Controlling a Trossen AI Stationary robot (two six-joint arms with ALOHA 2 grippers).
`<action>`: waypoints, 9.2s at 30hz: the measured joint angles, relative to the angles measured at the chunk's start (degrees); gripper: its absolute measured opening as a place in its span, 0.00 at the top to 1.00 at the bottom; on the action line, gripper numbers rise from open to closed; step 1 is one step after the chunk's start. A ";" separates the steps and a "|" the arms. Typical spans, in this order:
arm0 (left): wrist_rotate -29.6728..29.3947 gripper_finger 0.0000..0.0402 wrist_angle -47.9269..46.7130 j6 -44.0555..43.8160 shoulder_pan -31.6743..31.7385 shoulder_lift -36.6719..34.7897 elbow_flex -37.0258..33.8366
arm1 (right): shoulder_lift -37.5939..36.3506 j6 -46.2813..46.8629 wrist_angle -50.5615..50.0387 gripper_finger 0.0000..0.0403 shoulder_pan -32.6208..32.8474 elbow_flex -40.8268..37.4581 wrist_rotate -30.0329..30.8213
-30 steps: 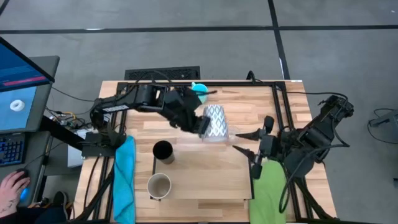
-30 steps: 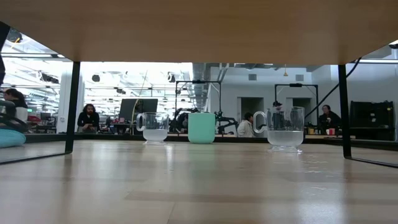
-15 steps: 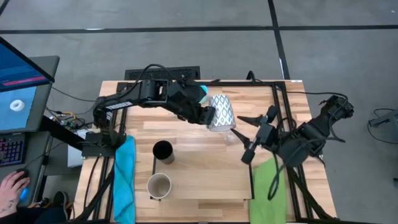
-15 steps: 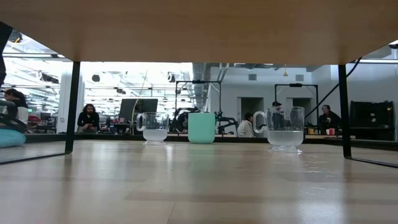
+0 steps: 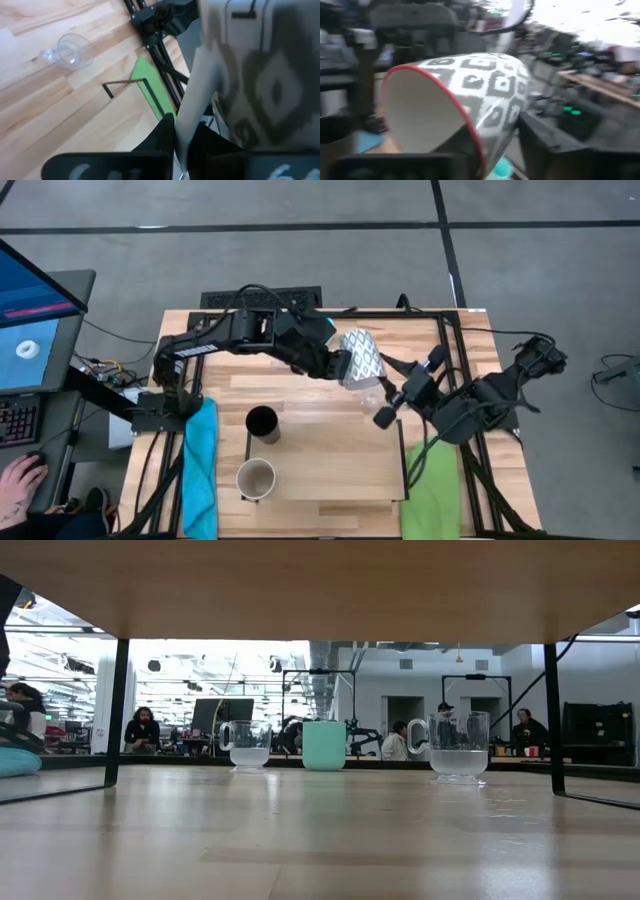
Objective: Stack small to large cups/mugs on shelf
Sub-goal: Put the gray patterned mug on the shelf
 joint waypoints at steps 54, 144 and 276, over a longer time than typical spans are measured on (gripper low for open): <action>-8.49 0.52 5.99 -2.04 -6.42 -3.46 -0.11 | 0.10 -2.39 4.63 0.93 0.58 -0.02 7.82; -11.73 0.52 -4.13 2.10 -13.07 -12.15 -0.04 | 10.05 37.02 -45.15 0.65 -11.81 5.53 -69.61; -11.93 0.98 -23.40 66.26 -22.22 5.11 -0.92 | -7.50 45.58 -45.72 0.62 4.93 5.51 -52.32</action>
